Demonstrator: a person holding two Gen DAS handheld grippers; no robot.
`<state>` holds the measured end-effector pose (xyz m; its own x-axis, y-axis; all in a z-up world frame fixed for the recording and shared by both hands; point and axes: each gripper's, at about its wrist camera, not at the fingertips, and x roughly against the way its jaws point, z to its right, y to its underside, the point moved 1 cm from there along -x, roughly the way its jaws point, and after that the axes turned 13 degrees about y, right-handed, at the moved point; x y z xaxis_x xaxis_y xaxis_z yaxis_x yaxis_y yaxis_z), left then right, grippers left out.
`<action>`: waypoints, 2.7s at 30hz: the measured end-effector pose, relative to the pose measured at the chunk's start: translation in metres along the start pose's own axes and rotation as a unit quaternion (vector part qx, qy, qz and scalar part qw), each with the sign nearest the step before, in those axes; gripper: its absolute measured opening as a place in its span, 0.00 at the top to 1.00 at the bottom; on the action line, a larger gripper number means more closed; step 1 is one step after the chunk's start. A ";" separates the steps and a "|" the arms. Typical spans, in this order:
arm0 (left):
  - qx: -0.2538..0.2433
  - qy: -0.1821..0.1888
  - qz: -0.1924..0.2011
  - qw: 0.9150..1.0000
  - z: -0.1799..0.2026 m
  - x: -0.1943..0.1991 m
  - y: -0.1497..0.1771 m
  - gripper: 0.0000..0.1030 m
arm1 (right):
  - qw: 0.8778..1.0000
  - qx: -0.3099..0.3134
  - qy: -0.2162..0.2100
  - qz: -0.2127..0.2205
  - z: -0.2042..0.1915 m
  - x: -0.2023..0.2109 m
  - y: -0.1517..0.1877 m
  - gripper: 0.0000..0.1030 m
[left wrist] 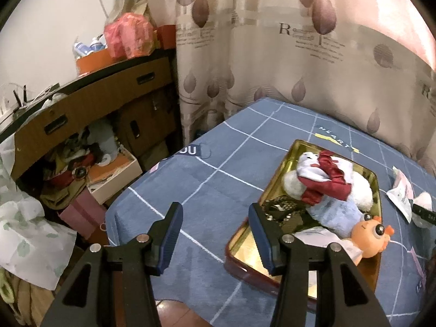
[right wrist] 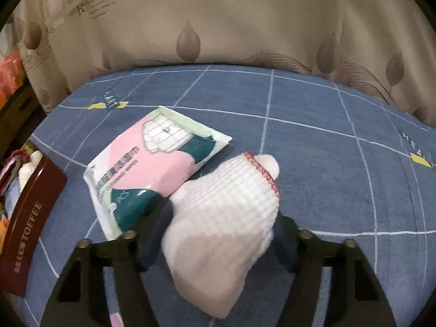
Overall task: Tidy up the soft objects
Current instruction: 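Grasp the white knit sock with the right gripper and lift it, then grasp the pink cleaning wipes pack with the left gripper while the right gripper holds the sock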
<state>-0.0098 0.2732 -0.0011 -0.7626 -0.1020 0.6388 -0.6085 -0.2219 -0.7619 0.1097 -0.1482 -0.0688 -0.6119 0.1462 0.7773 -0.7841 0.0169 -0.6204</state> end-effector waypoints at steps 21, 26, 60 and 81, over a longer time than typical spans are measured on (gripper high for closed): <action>-0.159 0.114 0.001 0.981 0.152 0.002 -0.012 0.35 | 0.999 -0.036 0.027 0.008 0.081 0.026 0.035 0.60; -0.218 0.153 -0.004 0.964 0.214 -0.013 -0.015 0.33 | 0.998 -0.050 0.044 0.004 0.110 0.029 0.045 0.60; -0.306 0.220 -0.144 0.915 0.373 -0.164 -0.014 0.31 | 0.997 -0.075 0.019 -0.004 0.129 0.024 0.054 0.55; -0.278 0.224 -0.172 0.918 0.379 -0.185 -0.001 0.43 | 0.997 -0.083 0.006 -0.005 0.130 0.022 0.053 0.53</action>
<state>0.2156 -0.0753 -0.0779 -0.4430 0.3185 0.8381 -0.7532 0.3748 -0.5406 0.0413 -0.2729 -0.0709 -0.6027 0.1573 0.7823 -0.7609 0.1818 -0.6228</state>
